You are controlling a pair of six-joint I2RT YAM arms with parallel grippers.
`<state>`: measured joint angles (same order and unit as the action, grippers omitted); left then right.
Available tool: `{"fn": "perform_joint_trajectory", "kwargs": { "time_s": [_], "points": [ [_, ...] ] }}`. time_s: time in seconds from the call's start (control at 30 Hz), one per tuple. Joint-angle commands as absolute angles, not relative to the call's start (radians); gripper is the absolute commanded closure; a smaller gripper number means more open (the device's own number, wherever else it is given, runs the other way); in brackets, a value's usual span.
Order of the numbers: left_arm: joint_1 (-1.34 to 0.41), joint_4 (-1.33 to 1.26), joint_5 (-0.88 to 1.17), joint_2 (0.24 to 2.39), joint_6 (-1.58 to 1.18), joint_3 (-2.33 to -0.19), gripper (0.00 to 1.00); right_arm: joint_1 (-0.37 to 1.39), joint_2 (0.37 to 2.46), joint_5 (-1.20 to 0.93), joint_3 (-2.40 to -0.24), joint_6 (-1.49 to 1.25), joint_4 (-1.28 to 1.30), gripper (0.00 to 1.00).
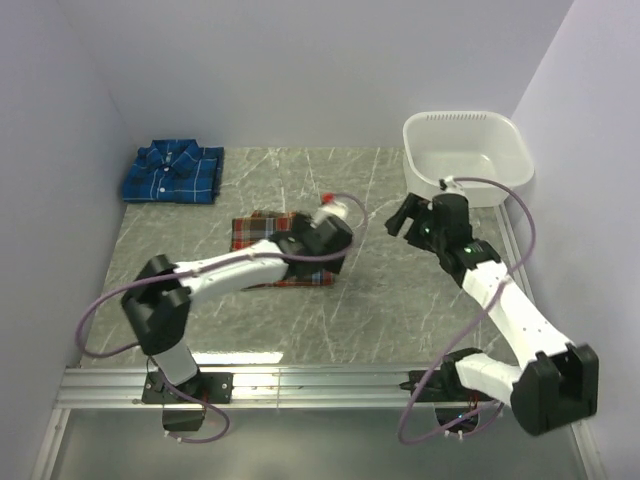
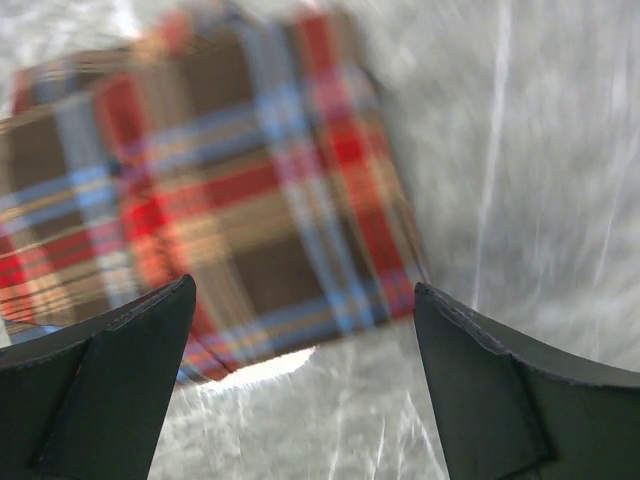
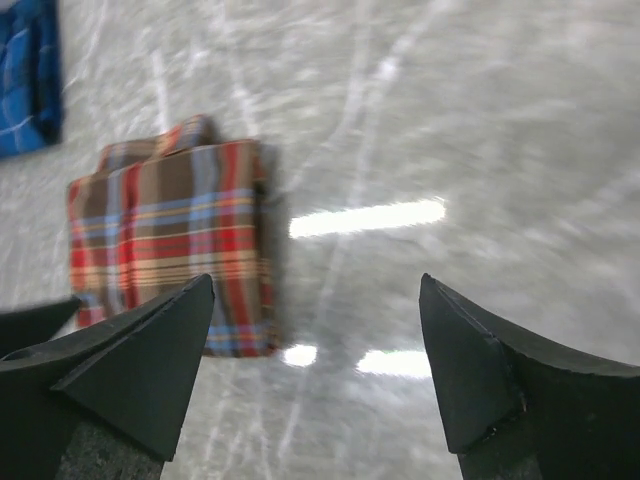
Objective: Fold and stack the long sleeve shirts
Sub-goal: Fold the shirt
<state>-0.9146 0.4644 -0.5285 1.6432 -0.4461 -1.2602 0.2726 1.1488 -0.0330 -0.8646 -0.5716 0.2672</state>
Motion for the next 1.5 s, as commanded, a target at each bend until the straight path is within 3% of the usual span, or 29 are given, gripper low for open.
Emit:
{"fn": "perform_joint_trajectory", "kwargs": {
  "time_s": [0.0,0.33,0.63,0.87,0.97,1.0,1.23,1.3,1.47],
  "points": [
    [-1.027,0.518,-0.67,1.719,-0.344,-1.344,0.04,0.226,1.039,0.058,-0.792,-0.577,0.359,0.1],
    [-1.166,0.537,-0.848,2.009,-0.207,-1.456,0.12,0.175,0.861,0.049,-0.631,-0.595,0.31,0.1],
    [-1.166,0.509,-0.842,2.074,-0.163,-1.44,0.23,0.155,0.884,0.008,-0.588,-0.618,0.264,0.11],
    [-1.166,0.489,-0.822,2.097,-0.163,-1.402,0.41,0.141,0.891,-0.032,-0.552,-0.647,0.215,0.11],
    [-1.166,0.483,-0.808,2.086,-0.17,-1.385,0.44,0.138,0.903,-0.057,-0.537,-0.656,0.186,0.11],
    [-1.166,0.482,-0.813,2.085,-0.172,-1.381,0.46,0.138,0.91,-0.07,-0.529,-0.661,0.177,0.11],
    [-1.164,0.453,-0.783,2.028,-0.196,-1.355,0.91,0.138,0.992,-0.257,-0.453,-0.759,-0.042,0.13],
    [-1.16,0.439,-0.762,1.996,-0.215,-1.341,0.99,0.14,1.017,-0.3,-0.407,-0.807,-0.116,0.13],
    [-1.147,0.407,-0.694,1.878,-0.25,-1.289,0.99,0.182,1.17,-0.452,-0.365,-0.96,-0.418,0.07]
  ]
}}
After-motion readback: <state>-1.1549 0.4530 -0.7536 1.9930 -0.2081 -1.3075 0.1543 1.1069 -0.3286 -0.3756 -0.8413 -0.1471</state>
